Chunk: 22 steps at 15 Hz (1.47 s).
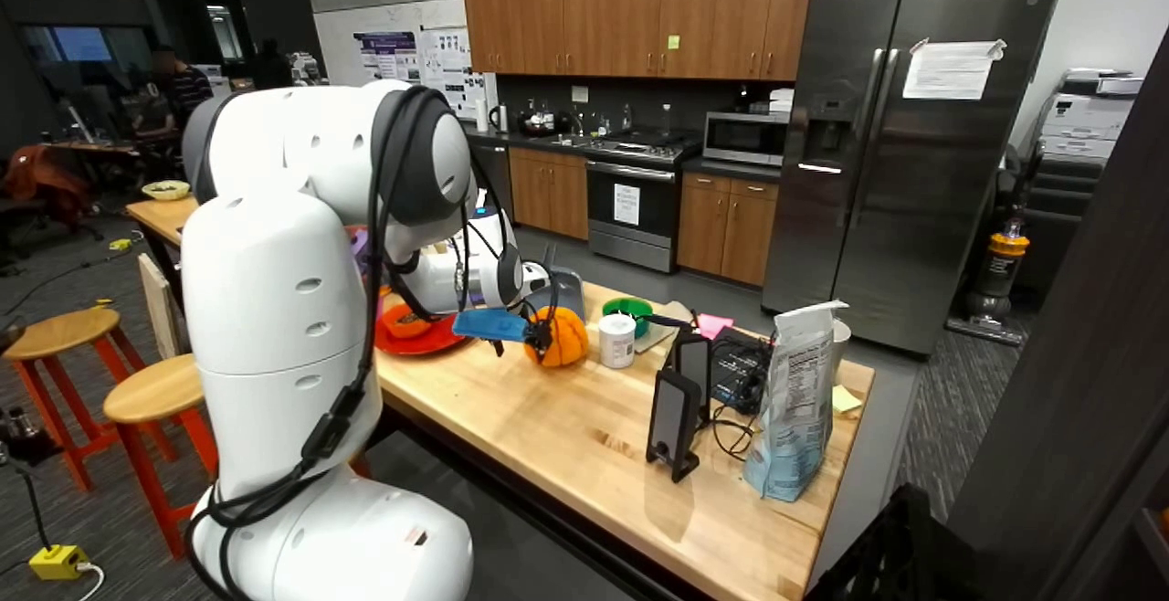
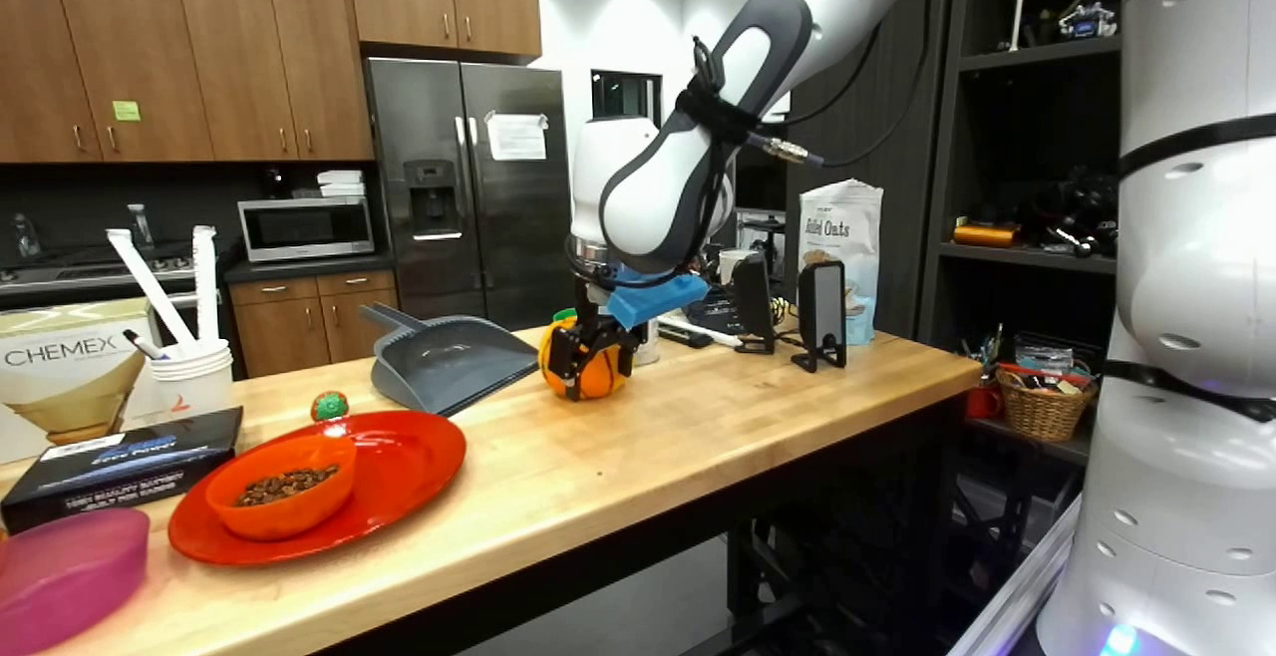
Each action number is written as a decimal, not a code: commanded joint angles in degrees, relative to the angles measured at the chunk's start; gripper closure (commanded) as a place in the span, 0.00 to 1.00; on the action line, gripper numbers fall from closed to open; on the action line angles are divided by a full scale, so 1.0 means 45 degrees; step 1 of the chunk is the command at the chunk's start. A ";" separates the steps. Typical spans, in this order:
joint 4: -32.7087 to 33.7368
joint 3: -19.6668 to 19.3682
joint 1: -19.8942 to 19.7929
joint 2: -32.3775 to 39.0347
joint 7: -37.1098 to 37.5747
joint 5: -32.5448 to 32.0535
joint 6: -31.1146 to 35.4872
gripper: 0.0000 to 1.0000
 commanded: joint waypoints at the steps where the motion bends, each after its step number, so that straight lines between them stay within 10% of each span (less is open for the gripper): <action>1: 0.0001 -0.0286 0.0284 -0.0023 -0.0107 0.0118 -0.0020 0.00; 22: 0.0213 -0.1150 0.0637 0.0675 0.1222 -0.3679 0.2768 0.00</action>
